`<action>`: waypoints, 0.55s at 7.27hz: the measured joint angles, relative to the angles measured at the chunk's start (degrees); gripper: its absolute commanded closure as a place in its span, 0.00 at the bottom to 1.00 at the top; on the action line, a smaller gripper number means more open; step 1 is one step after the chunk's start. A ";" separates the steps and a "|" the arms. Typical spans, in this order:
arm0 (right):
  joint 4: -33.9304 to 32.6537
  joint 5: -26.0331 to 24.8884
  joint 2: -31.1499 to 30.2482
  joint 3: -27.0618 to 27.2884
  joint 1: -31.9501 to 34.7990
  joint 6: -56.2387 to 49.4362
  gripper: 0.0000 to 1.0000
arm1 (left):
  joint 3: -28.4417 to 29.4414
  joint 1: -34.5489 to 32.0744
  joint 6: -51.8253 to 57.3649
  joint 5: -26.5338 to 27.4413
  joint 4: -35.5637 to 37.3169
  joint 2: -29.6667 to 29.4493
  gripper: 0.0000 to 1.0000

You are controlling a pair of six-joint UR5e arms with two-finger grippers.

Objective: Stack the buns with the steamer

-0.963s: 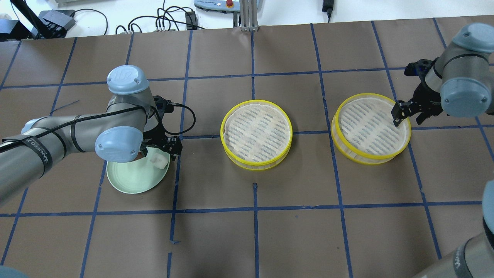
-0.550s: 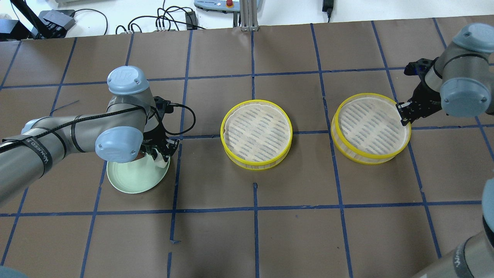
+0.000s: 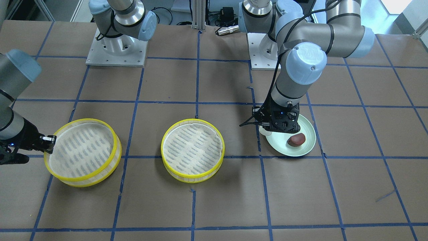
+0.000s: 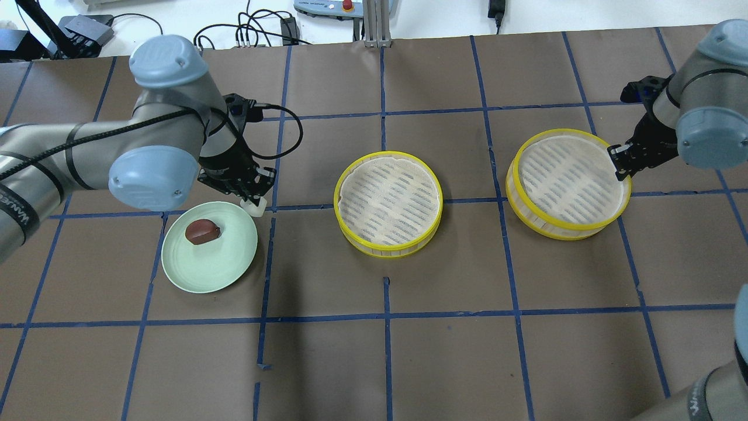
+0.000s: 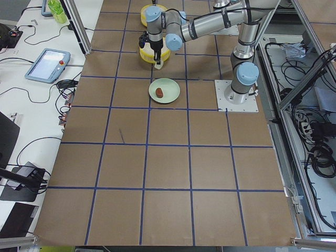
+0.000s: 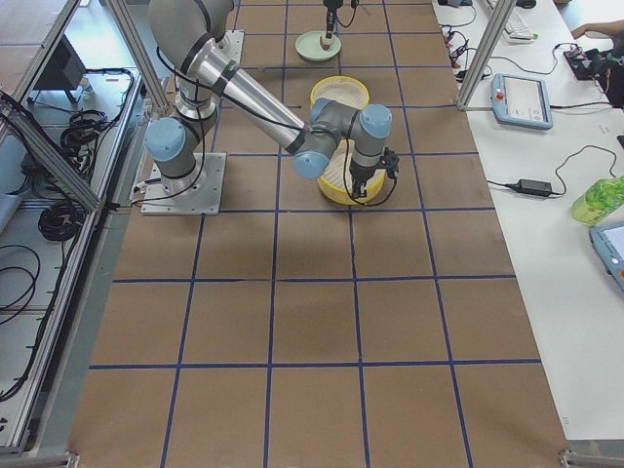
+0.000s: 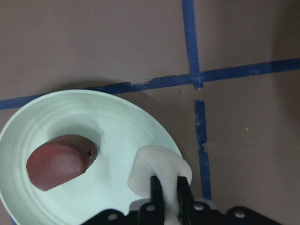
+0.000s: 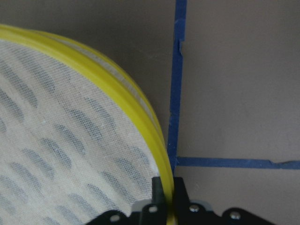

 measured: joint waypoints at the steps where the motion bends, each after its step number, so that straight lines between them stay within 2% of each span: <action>1: 3.09 -0.02 -0.79 -2.45 0.10 0.11 0.95 | 2.03 -3.75 -6.03 -2.89 -0.69 -0.22 0.86; 2: 6.35 0.01 -1.54 -5.20 0.30 0.19 0.95 | 2.92 -8.08 -11.94 -4.15 1.45 -1.81 0.01; 4: 12.82 0.20 -4.25 -8.83 0.93 0.59 0.95 | 3.06 -13.83 -19.90 -4.57 10.21 -7.46 0.00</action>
